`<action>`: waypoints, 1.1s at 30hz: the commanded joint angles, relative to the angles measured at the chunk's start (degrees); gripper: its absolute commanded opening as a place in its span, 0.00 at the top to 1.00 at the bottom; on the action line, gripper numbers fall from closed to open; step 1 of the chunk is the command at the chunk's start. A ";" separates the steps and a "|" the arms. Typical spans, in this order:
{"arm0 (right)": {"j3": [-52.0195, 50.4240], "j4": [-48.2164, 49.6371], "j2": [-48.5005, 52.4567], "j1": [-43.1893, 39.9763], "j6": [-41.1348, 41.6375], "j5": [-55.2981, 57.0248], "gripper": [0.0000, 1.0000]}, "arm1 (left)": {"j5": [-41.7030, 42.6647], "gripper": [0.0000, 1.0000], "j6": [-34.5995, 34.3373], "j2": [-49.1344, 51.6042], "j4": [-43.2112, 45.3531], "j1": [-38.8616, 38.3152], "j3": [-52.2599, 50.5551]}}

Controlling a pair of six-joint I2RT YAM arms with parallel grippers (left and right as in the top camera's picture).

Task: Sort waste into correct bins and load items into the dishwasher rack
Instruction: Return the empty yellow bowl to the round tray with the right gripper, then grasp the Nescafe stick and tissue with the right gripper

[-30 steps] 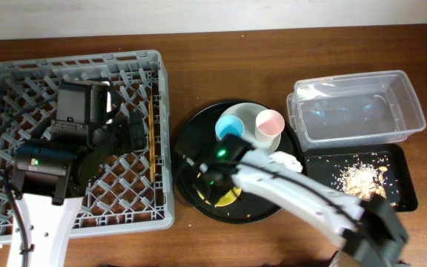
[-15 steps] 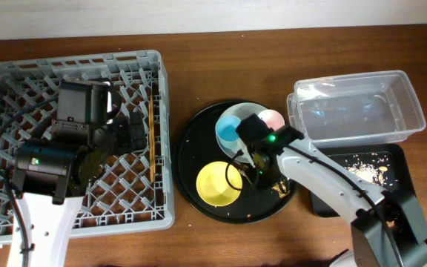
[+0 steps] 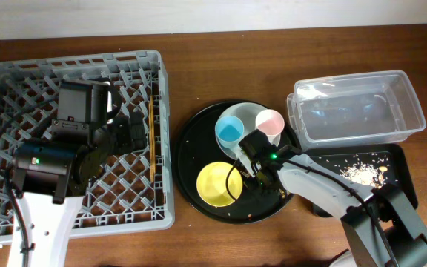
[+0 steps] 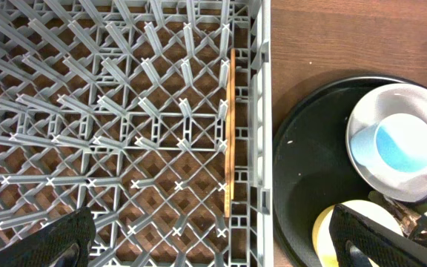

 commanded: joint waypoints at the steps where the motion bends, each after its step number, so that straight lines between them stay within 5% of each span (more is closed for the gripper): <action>1: 2.05 -3.02 -0.20 -0.28 -0.44 0.09 0.96 | 0.39 0.01 0.31 0.17 0.11 -0.04 -0.09; 11: 20.61 -27.17 -3.58 -0.33 -0.81 -1.14 0.94 | 0.39 0.00 0.31 0.20 -0.57 -0.04 -0.09; 13: 19.28 -27.65 -3.45 -0.33 -0.83 -1.14 0.63 | 0.39 0.01 0.31 0.20 -0.46 -0.04 -0.11; 17: 12.20 -20.48 -2.62 -0.26 -0.85 -4.87 0.45 | 0.39 0.01 0.31 0.17 -0.37 -0.04 -0.11; 26: -3.72 3.37 -2.58 -0.28 -0.87 4.52 0.45 | 0.39 0.01 0.31 0.17 -0.35 -0.04 -0.11; 33: -3.41 5.16 -2.67 -0.26 -0.83 4.31 0.45 | 0.39 0.01 0.31 0.17 -0.35 -0.04 -0.11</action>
